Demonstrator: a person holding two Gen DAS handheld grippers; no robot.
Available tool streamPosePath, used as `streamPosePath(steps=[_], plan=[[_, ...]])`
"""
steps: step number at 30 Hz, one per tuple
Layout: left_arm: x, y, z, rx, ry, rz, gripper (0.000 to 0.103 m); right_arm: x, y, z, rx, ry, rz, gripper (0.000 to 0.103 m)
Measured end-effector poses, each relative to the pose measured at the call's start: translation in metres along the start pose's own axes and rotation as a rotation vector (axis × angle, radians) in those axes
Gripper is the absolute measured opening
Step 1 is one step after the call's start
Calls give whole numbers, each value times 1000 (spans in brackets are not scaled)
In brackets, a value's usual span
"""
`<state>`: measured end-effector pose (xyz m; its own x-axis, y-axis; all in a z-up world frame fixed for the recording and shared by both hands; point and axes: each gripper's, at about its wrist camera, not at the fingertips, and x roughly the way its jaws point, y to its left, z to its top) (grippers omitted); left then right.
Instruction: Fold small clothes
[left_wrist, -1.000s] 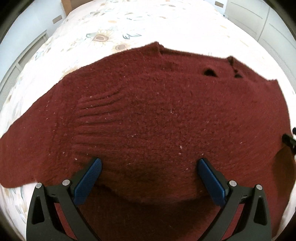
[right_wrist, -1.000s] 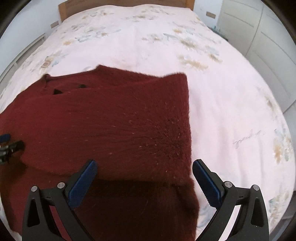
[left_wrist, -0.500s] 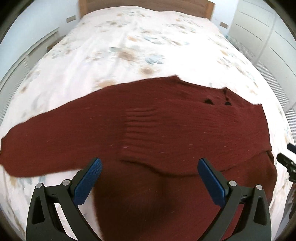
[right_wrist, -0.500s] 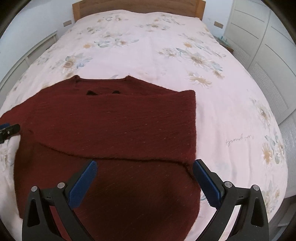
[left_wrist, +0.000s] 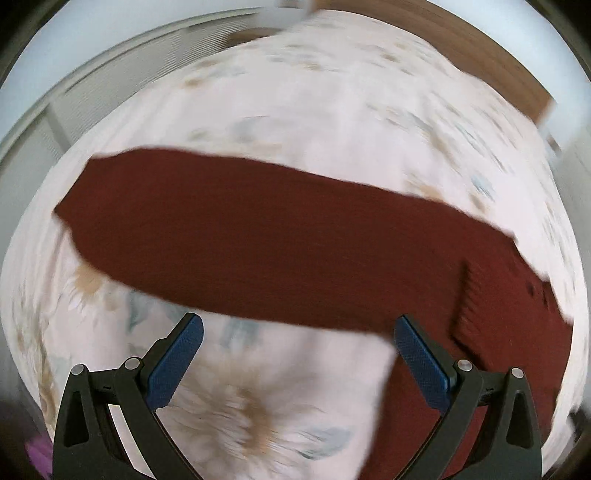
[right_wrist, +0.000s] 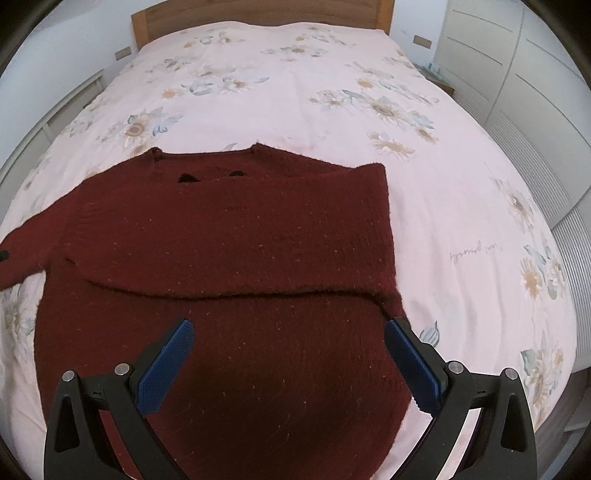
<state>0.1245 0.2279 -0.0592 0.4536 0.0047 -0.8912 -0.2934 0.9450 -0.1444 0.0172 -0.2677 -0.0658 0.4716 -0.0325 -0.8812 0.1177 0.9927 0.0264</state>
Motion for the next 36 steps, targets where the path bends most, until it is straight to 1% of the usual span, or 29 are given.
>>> streamPosePath(steps=[2,5,8,9,11,13,16,18,19,20,21,22,23,24,26,31,33,36], plan=[[2,28,8,-103,7,10,102,0,1,-1,-1,2,-7,103],[8,66,18,-227,15,33,102,2,2,-1,-1,6,-11,103],[18,97,22,-334,31,59,102,4,4,0,-8,13,-16,103],[21,106,23,-351,42,45,102,5,4,1,-10,15,-19,103],[33,118,28,-400,62,46,102,8,4,1,-16,21,-26,103],[40,127,32,-418,74,71,102,10,5,3,-18,26,-29,103],[45,134,38,-412,76,114,102,13,8,5,-29,28,-30,103],[46,137,42,-404,78,115,101,15,10,6,-33,28,-31,103],[46,138,43,-395,74,106,99,15,10,7,-33,28,-29,103],[46,138,45,-380,64,101,85,16,10,7,-33,26,-27,103],[44,139,45,-363,53,111,61,16,10,7,-32,24,-25,103],[40,140,46,-343,41,121,49,17,10,7,-33,23,-23,103],[35,141,46,-320,28,105,30,18,10,7,-32,24,-21,103],[32,142,47,-302,23,81,15,18,10,6,-34,24,-17,103],[23,137,48,-265,22,51,13,18,9,6,-36,25,-15,103],[-8,112,54,-125,-7,24,12,16,3,4,-25,14,-11,103],[-22,95,57,-85,-20,-11,12,14,0,4,-15,6,-7,103],[-45,63,51,-11,-25,-59,12,12,-5,3,-6,-6,-1,103]])
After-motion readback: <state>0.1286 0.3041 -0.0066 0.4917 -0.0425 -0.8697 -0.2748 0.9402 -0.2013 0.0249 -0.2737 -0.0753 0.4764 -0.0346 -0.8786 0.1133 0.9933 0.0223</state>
